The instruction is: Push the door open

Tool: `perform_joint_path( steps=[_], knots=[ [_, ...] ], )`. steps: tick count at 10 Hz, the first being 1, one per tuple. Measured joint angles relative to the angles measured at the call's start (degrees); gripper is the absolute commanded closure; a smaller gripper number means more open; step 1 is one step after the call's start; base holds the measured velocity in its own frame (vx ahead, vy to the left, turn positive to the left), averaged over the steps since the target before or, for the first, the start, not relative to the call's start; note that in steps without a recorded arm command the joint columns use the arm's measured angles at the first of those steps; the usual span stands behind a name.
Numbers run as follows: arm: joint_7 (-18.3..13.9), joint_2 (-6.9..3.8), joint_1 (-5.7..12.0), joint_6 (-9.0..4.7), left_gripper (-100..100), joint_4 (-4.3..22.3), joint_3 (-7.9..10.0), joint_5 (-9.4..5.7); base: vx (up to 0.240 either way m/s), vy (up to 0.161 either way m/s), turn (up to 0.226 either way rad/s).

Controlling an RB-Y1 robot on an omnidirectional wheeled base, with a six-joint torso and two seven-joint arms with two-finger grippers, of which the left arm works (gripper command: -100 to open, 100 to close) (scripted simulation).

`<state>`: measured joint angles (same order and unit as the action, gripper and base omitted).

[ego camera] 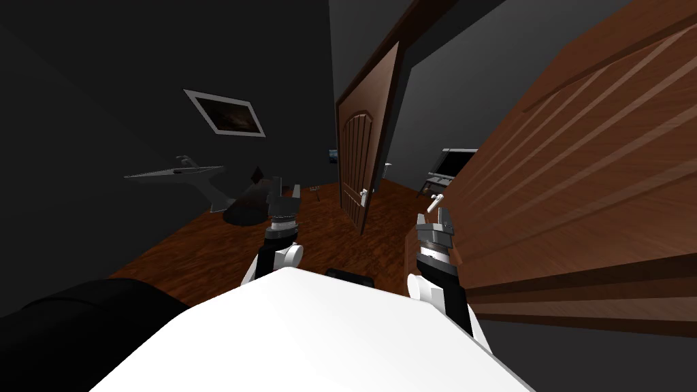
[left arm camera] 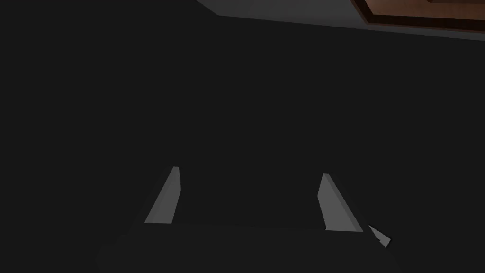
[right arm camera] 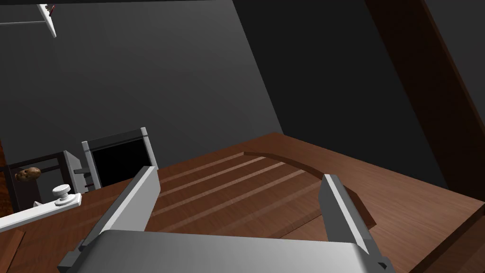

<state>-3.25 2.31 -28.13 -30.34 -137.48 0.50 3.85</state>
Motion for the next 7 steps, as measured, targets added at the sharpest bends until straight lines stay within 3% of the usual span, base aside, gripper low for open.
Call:
perform_joint_path(
  steps=[2, 4, 7],
  knots=[
    [-0.1, -0.51, 0.29, 0.21, -100, 1.6, -1.0, 0.15, 0.109, 0.038, -0.114],
    [-0.7, -1.62, 1.79, 1.49, -100, 3.7, -1.17, -0.15, 0.115, 0.045, -0.084],
    [-0.6, -2.13, 3.05, 1.78, -100, 7.4, -3.11, 0.27, 0.086, 0.049, -0.107]
  ],
)
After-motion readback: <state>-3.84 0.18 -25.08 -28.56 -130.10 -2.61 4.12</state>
